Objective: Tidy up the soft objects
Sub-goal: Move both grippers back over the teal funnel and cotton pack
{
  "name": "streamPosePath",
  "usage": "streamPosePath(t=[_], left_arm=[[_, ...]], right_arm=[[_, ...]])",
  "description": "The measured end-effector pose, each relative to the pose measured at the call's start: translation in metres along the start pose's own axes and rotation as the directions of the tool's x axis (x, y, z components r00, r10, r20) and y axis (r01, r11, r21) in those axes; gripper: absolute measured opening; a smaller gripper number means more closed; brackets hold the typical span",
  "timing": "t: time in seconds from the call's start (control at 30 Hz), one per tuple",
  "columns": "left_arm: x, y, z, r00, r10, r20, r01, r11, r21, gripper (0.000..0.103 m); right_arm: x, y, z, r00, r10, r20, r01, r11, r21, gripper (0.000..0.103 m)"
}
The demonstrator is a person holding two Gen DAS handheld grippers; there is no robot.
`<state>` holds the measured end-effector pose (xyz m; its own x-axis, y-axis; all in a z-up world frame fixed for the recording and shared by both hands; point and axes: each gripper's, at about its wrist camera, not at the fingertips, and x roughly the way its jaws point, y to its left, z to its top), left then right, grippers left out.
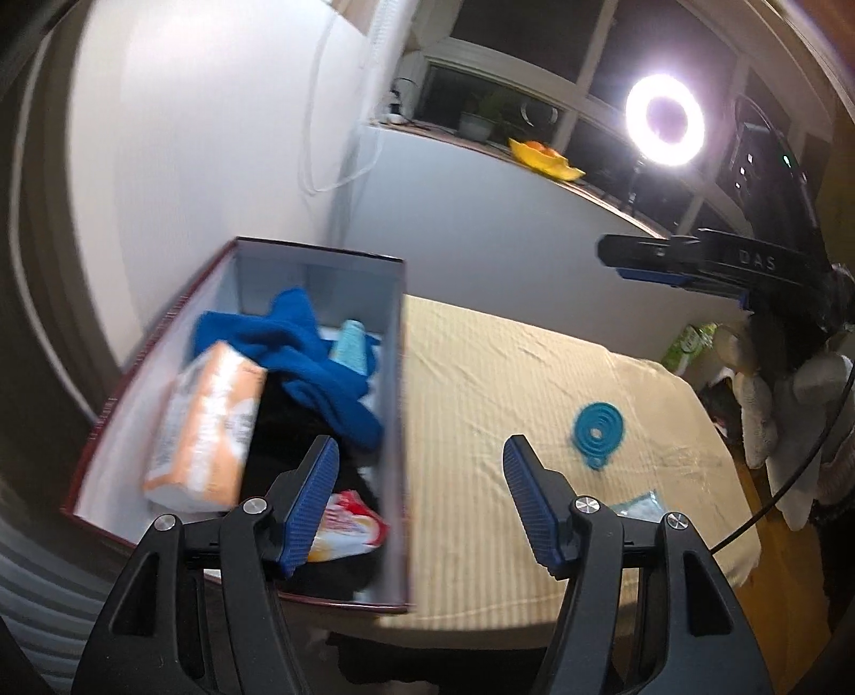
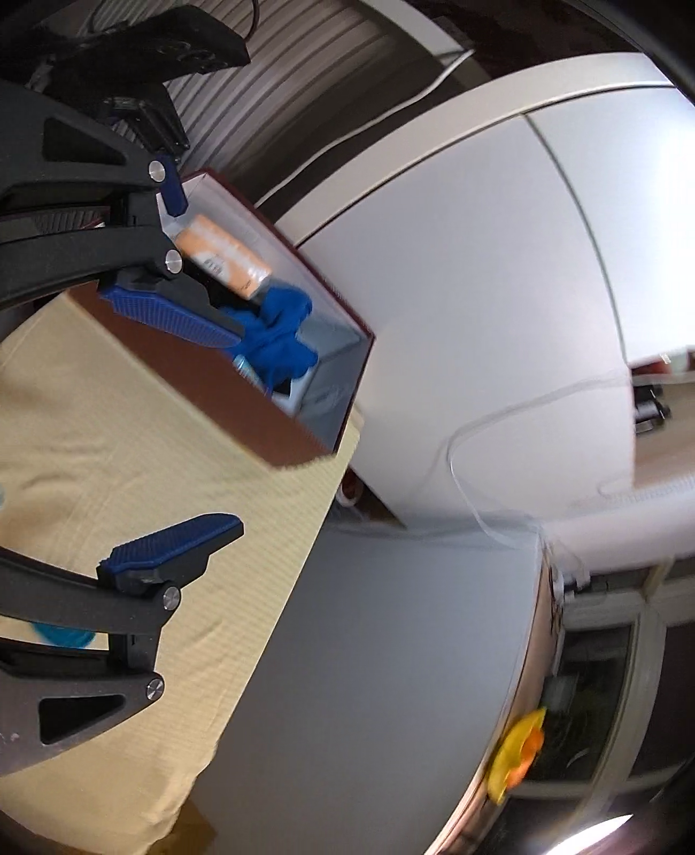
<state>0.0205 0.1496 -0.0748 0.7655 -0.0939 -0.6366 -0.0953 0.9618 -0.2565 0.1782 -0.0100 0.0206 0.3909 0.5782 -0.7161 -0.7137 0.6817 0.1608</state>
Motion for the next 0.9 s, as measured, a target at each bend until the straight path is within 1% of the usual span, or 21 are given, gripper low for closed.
streamPosePath(t=[0.1, 0.2, 0.27, 0.33, 0.43, 0.5, 0.57, 0.6, 0.67, 0.73, 0.8, 0.9], left_arm=[[0.009, -0.019, -0.004, 0.999, -0.027, -0.023, 0.028, 0.999, 0.041, 0.064], [0.02, -0.041, -0.01, 0.997, -0.057, -0.058, 0.062, 0.994, 0.09, 0.064], [0.027, -0.055, -0.013, 0.994, -0.074, -0.076, 0.083, 0.989, 0.125, 0.064], [0.035, -0.074, -0.018, 0.99, -0.097, -0.102, 0.114, 0.978, 0.176, 0.064], [0.046, -0.099, -0.026, 0.982, -0.125, -0.14, 0.156, 0.958, 0.242, 0.064], [0.053, -0.119, -0.032, 0.974, -0.14, -0.176, 0.188, 0.935, 0.302, 0.064], [0.06, -0.14, -0.039, 0.967, -0.148, -0.208, 0.217, 0.905, 0.366, 0.064], [0.065, -0.15, -0.042, 0.96, -0.158, -0.232, 0.242, 0.883, 0.402, 0.064], [0.073, -0.166, -0.046, 0.947, -0.168, -0.274, 0.28, 0.848, 0.45, 0.064], [0.082, -0.181, -0.051, 0.937, -0.16, -0.311, 0.304, 0.814, 0.495, 0.064], [0.093, -0.195, -0.057, 0.918, -0.157, -0.363, 0.345, 0.767, 0.54, 0.064], [0.104, -0.214, -0.068, 0.899, -0.123, -0.42, 0.378, 0.704, 0.602, 0.064]], right_arm=[[-0.022, -0.027, -0.016, 1.0, -0.015, 0.019, 0.014, 0.999, 0.046, 0.067], [-0.039, -0.053, -0.034, 0.999, -0.041, 0.019, 0.04, 0.996, 0.08, 0.068], [-0.045, -0.067, -0.045, 0.997, -0.071, 0.0, 0.071, 0.993, 0.09, 0.068], [-0.049, -0.082, -0.058, 0.995, -0.093, -0.024, 0.095, 0.989, 0.11, 0.068], [-0.051, -0.103, -0.075, 0.994, -0.085, -0.065, 0.094, 0.983, 0.156, 0.068], [-0.049, -0.114, -0.086, 0.992, -0.077, -0.099, 0.094, 0.979, 0.18, 0.068], [-0.046, -0.123, -0.097, 0.989, -0.073, -0.128, 0.097, 0.976, 0.196, 0.068], [-0.044, -0.127, -0.102, 0.988, -0.066, -0.14, 0.093, 0.975, 0.204, 0.068], [-0.039, -0.136, -0.111, 0.986, -0.041, -0.16, 0.077, 0.971, 0.228, 0.068], [-0.035, -0.144, -0.116, 0.986, -0.015, -0.169, 0.059, 0.965, 0.255, 0.068], [-0.032, -0.152, -0.12, 0.985, 0.006, -0.172, 0.043, 0.959, 0.279, 0.068], [-0.026, -0.163, -0.121, 0.984, 0.038, -0.172, 0.019, 0.947, 0.321, 0.068]])
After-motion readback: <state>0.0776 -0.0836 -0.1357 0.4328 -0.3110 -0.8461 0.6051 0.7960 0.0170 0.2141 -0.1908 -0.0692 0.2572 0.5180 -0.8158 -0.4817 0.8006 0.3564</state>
